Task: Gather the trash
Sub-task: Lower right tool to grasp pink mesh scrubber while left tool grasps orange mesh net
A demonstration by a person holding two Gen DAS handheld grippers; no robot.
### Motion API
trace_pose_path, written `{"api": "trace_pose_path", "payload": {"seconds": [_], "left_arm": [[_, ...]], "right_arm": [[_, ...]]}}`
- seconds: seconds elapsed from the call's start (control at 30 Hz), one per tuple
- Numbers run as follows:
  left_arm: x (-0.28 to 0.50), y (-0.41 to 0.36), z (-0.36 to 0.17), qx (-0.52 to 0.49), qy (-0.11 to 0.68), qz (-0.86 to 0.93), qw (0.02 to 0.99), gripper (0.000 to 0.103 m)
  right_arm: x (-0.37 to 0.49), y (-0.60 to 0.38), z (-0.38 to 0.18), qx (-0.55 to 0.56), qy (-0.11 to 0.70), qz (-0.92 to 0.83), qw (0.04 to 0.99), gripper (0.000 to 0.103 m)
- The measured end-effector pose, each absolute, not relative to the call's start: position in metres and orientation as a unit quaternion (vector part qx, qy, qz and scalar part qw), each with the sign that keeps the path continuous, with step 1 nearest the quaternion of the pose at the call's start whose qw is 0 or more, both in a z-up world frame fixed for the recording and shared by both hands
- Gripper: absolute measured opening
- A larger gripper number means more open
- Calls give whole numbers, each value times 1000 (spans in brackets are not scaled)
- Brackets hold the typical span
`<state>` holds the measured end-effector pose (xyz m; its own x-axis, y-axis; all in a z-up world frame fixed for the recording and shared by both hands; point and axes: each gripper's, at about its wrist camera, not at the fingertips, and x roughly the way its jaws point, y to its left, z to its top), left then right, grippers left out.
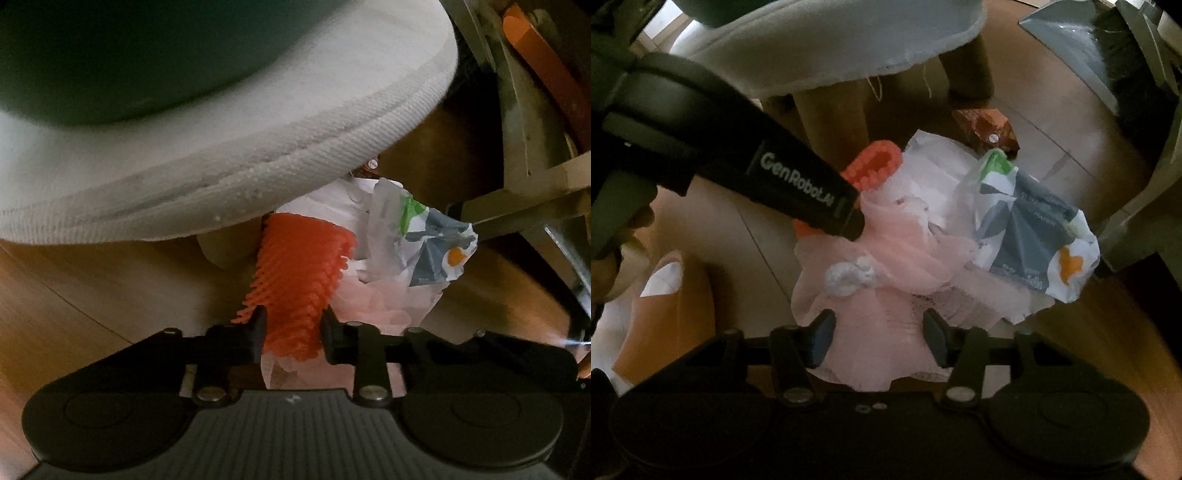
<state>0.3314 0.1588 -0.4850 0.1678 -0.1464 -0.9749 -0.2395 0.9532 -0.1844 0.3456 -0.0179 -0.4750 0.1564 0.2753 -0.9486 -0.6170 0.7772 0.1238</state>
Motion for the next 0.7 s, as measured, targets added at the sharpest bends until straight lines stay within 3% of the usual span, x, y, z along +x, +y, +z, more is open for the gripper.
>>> {"api": "trace_pose_path", "payload": {"seconds": [0.03, 0.17, 0.43, 0.7], "left_arm": [[332, 159, -485, -153, 644, 28, 749, 20], [331, 161, -481, -153, 648, 25, 746, 12], [324, 169, -438, -145, 641, -16, 753, 10], [297, 150, -363, -69, 631, -89, 767, 10]], "right_arm": [[344, -17, -473, -151, 575, 301, 746, 21], [338, -16, -465, -162, 572, 299, 747, 7], [325, -35, -423, -141, 560, 291, 763, 4], [299, -52, -343, -120, 530, 283, 790, 3]]}}
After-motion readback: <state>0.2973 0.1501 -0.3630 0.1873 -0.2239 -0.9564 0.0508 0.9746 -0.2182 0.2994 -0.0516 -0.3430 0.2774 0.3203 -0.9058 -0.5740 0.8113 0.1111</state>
